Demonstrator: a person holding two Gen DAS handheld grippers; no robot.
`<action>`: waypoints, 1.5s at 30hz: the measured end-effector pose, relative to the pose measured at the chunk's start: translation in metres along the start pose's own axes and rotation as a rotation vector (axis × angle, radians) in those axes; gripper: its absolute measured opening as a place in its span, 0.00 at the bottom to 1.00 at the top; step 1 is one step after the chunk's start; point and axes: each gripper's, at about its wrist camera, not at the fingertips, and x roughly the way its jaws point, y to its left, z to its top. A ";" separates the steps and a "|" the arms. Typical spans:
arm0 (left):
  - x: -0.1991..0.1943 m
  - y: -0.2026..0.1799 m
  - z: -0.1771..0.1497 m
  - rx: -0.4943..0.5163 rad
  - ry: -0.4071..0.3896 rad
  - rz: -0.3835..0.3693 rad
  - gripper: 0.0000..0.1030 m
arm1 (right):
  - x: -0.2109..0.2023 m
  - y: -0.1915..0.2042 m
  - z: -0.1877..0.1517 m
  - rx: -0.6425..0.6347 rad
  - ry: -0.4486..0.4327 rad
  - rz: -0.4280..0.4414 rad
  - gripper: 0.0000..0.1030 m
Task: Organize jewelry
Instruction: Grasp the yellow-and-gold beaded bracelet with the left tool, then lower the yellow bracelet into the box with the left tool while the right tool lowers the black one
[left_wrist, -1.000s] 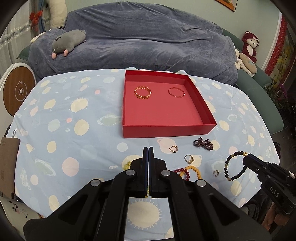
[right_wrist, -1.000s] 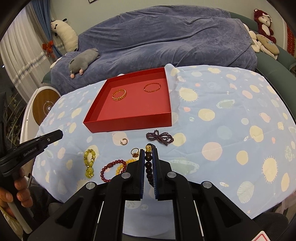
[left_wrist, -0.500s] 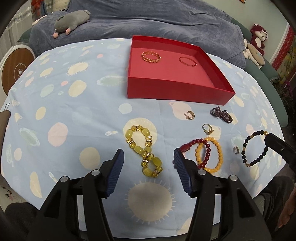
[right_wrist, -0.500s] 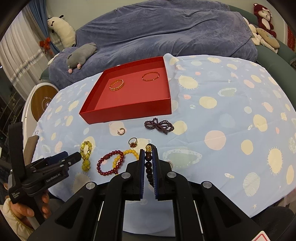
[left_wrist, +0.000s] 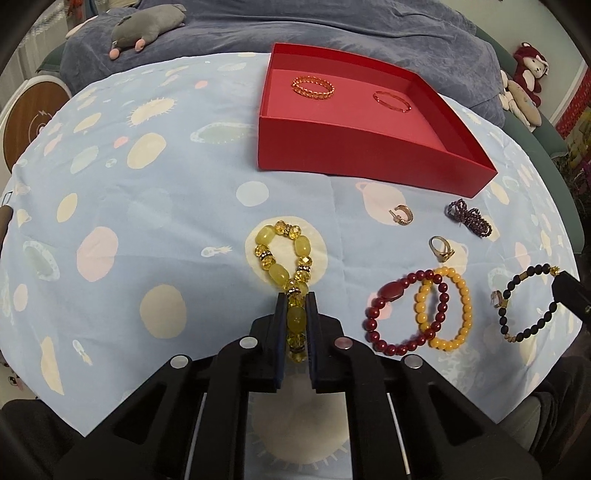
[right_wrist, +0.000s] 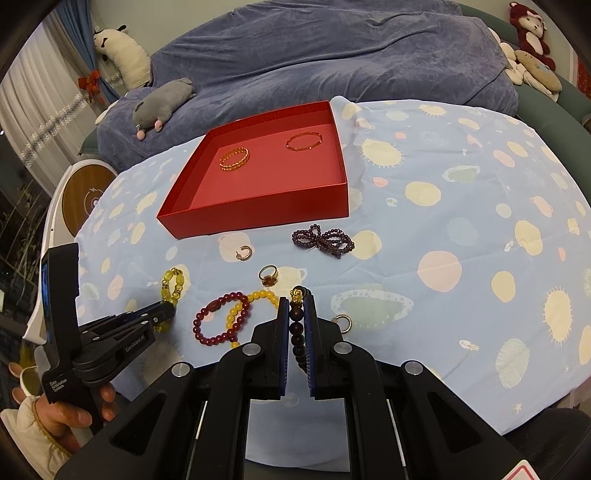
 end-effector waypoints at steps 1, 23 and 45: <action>-0.004 0.001 0.002 -0.011 -0.005 -0.013 0.09 | 0.000 0.000 0.001 -0.002 -0.002 0.002 0.07; -0.090 -0.030 0.098 0.077 -0.173 -0.149 0.09 | -0.003 0.015 0.076 -0.047 -0.059 0.083 0.07; 0.053 -0.039 0.204 0.073 -0.050 -0.184 0.09 | 0.159 0.025 0.182 -0.058 0.087 0.118 0.08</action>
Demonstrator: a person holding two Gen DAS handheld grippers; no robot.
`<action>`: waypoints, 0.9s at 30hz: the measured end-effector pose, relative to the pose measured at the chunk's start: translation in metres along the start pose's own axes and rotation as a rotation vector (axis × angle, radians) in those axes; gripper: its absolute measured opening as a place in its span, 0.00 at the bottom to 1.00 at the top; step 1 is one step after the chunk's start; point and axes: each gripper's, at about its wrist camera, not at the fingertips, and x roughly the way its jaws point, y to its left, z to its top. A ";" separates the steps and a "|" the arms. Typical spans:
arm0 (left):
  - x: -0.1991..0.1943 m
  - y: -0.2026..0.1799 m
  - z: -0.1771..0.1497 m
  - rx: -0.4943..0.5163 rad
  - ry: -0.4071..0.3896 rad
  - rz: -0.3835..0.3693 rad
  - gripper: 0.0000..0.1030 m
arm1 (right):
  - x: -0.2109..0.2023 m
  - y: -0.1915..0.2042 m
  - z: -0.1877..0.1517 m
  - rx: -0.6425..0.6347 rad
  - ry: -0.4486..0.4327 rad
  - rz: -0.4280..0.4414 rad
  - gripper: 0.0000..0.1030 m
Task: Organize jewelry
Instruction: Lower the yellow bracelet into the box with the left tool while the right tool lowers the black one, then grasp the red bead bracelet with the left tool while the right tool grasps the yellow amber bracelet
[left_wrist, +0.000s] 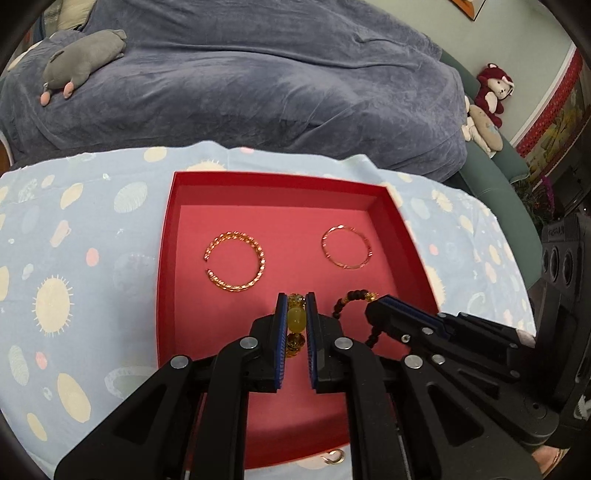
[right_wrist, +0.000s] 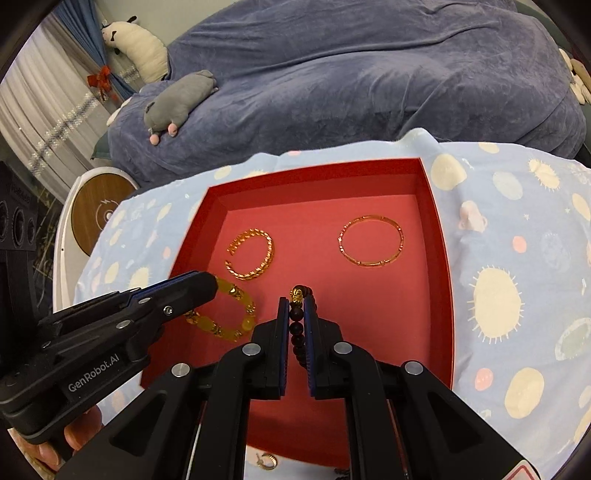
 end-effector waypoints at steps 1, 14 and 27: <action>0.006 0.003 -0.002 0.007 0.008 0.018 0.09 | 0.005 -0.001 0.000 -0.006 0.005 -0.012 0.08; -0.003 0.009 -0.012 0.060 -0.072 0.123 0.42 | -0.010 -0.014 -0.003 -0.014 -0.066 -0.131 0.33; -0.056 -0.021 -0.058 0.094 -0.093 0.104 0.44 | -0.078 -0.003 -0.055 0.005 -0.116 -0.119 0.35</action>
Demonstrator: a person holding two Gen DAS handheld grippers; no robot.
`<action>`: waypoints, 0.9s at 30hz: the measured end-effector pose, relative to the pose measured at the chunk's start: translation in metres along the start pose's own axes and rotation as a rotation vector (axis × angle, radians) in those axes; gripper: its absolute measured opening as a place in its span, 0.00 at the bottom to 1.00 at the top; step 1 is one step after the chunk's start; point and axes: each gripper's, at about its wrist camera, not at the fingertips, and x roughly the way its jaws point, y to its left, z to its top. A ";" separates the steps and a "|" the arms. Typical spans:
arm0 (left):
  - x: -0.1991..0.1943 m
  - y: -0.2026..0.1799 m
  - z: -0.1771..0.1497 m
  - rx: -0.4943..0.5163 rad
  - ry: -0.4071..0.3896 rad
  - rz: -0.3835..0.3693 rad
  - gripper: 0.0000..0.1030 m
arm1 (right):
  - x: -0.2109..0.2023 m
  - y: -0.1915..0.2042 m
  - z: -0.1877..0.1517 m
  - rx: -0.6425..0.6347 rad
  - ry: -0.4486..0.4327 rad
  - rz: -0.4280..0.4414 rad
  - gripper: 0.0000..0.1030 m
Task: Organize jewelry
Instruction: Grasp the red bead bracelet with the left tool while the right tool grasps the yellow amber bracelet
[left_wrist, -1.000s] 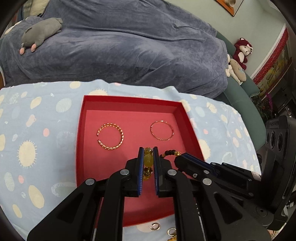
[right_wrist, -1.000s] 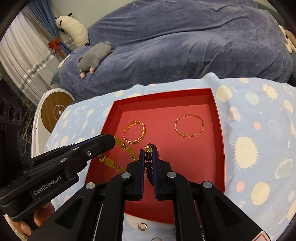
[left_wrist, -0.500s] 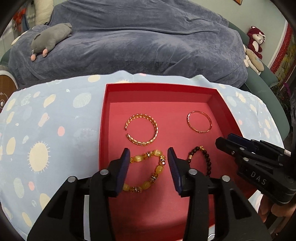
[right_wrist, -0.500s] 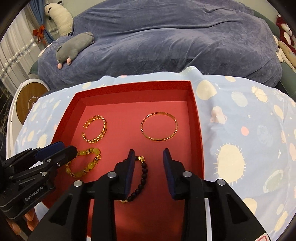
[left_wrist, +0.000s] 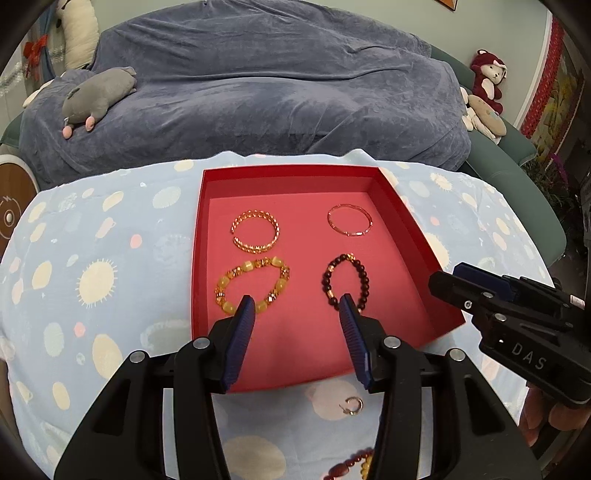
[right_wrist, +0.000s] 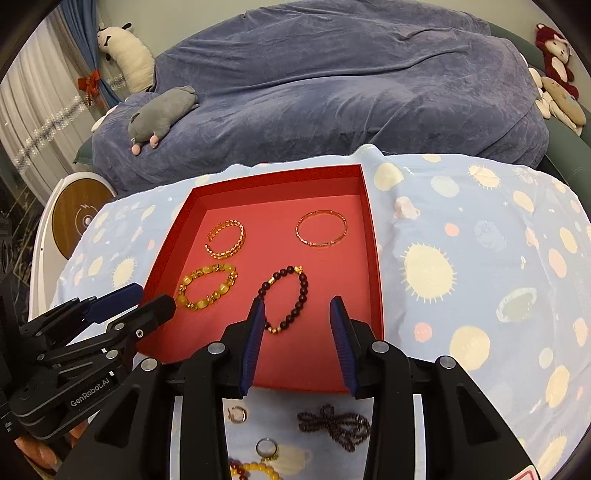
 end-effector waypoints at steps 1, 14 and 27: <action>-0.004 -0.001 -0.005 -0.001 0.003 -0.002 0.44 | -0.005 0.000 -0.006 -0.001 -0.001 -0.005 0.35; -0.038 -0.012 -0.096 -0.019 0.073 0.010 0.46 | -0.042 -0.015 -0.098 0.042 0.067 -0.058 0.35; -0.014 -0.030 -0.140 0.021 0.153 0.027 0.46 | -0.048 -0.016 -0.151 0.056 0.120 -0.064 0.35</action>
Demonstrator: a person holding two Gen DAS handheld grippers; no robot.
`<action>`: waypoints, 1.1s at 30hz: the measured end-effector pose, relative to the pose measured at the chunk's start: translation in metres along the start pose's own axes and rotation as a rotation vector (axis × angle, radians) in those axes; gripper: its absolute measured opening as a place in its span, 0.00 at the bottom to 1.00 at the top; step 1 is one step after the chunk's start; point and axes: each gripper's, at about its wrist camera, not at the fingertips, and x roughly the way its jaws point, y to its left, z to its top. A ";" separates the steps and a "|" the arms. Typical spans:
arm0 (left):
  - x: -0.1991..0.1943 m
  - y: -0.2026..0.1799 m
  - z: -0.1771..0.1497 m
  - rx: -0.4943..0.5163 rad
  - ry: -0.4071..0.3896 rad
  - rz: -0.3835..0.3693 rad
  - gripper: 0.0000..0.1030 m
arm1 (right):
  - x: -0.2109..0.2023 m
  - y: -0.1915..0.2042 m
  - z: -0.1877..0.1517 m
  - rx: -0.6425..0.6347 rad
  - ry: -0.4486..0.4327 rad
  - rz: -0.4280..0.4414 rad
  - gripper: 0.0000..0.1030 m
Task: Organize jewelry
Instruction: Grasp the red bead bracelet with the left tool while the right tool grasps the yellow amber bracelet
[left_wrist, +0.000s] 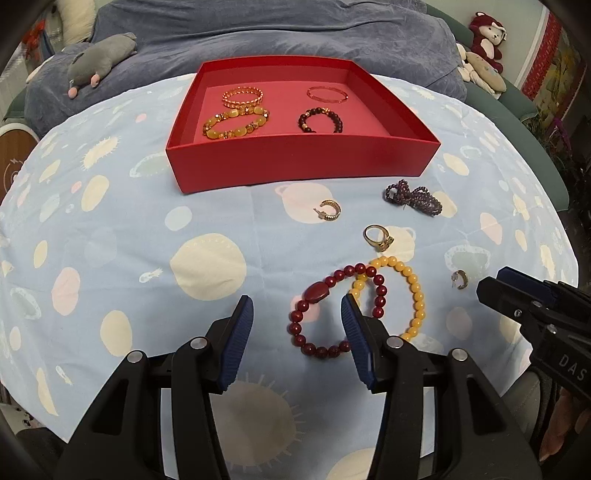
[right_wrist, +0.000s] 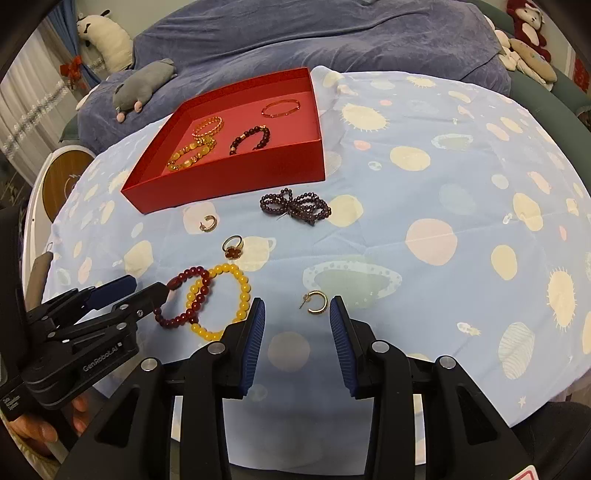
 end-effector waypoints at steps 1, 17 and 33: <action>0.003 -0.001 0.000 0.002 0.006 0.005 0.46 | 0.000 0.001 -0.001 -0.002 0.003 0.000 0.35; 0.008 0.006 -0.004 0.001 0.009 0.027 0.08 | 0.015 0.029 -0.002 -0.069 0.038 0.039 0.35; 0.001 0.026 -0.003 -0.068 0.012 0.017 0.08 | 0.050 0.060 0.004 -0.151 0.080 0.039 0.19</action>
